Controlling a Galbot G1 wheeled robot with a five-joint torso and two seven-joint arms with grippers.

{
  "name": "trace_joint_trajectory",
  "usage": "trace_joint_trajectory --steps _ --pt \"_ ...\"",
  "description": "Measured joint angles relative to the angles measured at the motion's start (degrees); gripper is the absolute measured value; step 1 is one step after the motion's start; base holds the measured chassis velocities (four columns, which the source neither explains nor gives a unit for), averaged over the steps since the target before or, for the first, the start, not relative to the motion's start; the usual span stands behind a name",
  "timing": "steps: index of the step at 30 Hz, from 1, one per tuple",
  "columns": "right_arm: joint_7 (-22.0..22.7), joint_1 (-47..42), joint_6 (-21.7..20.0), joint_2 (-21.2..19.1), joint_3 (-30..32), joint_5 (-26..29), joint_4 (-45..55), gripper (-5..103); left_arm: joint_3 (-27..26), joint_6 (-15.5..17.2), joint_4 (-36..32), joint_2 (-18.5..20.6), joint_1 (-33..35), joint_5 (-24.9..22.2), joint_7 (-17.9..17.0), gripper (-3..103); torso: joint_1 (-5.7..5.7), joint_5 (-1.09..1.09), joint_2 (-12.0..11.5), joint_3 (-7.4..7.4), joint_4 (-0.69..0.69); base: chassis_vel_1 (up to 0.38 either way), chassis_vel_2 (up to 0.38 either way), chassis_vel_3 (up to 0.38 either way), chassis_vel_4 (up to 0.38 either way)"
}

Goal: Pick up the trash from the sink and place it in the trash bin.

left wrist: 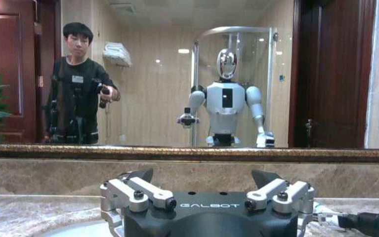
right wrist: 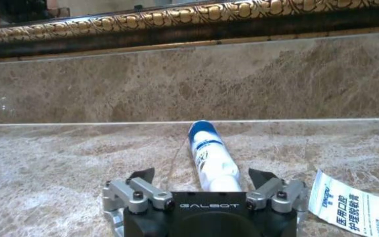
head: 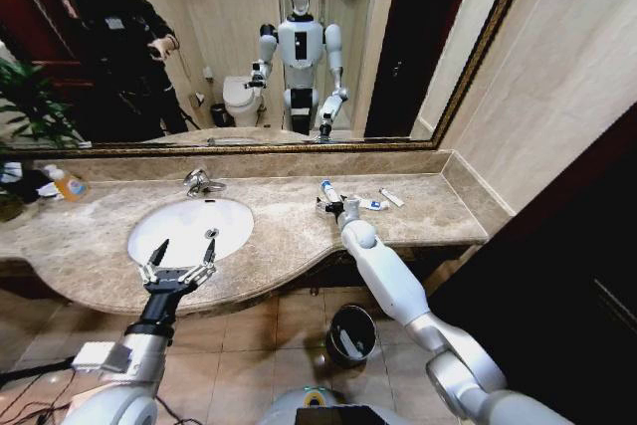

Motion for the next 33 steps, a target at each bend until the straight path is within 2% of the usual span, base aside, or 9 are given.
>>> trace_joint_trajectory --steps 1,4,6,7,9,10,16,27,33 --pt "0.0 0.0 0.0 0.0 0.0 0.0 0.0 96 0.0 0.0 0.0 0.0 0.0 0.0 0.0 100 0.0 0.0 0.0 0.0 0.0 0.0 0.0 0.0 0.0" --pt "-0.1 0.2 0.1 0.2 0.1 0.0 -0.5 83 0.0 0.0 0.0 0.0 0.0 0.0 0.0 100 0.0 0.0 0.0 0.0 0.0 0.0 0.0 0.0 0.0" --pt "-0.1 0.2 0.1 0.2 0.1 0.0 -0.5 83 0.0 0.0 0.0 0.0 0.0 0.0 0.0 100 0.0 0.0 0.0 0.0 0.0 0.0 0.0 0.0 0.0" --pt "-0.1 0.3 0.7 0.4 0.1 -0.5 -1.1 66 0.0 0.0 0.0 0.0 0.0 0.0 0.0 100 0.0 0.0 0.0 0.0 0.0 0.0 0.0 0.0 0.0" --pt "-0.1 0.3 0.9 0.5 0.2 -0.6 -1.3 56 0.0 0.0 0.0 0.0 0.0 0.0 0.0 100 0.0 0.0 0.0 0.0 0.0 0.0 0.0 0.0 0.0" --pt "-0.1 0.3 0.9 0.5 0.2 -0.6 -1.3 56 0.0 0.0 0.0 0.0 0.0 0.0 0.0 100 0.0 0.0 0.0 0.0 0.0 0.0 0.0 0.0 0.0" --pt "-0.1 0.0 1.2 0.2 0.3 -1.2 -0.8 32 0.0 0.0 0.0 0.0 0.0 0.0 0.0 100 0.0 0.0 0.0 0.0 0.0 0.0 0.0 0.0 0.0" --pt "0.0 -2.0 1.6 -1.0 0.5 -1.3 2.7 27 0.0 0.0 0.0 0.0 0.0 0.0 0.0 100 0.0 0.01 0.0 0.0 0.0 0.0 0.0 0.0 0.0" --pt "1.1 -5.5 1.3 -4.3 0.5 -0.5 11.7 27 0.0 0.0 0.0 0.0 0.0 0.0 0.0 100 0.0 0.01 0.0 0.0 0.0 0.0 0.0 0.0 0.0"
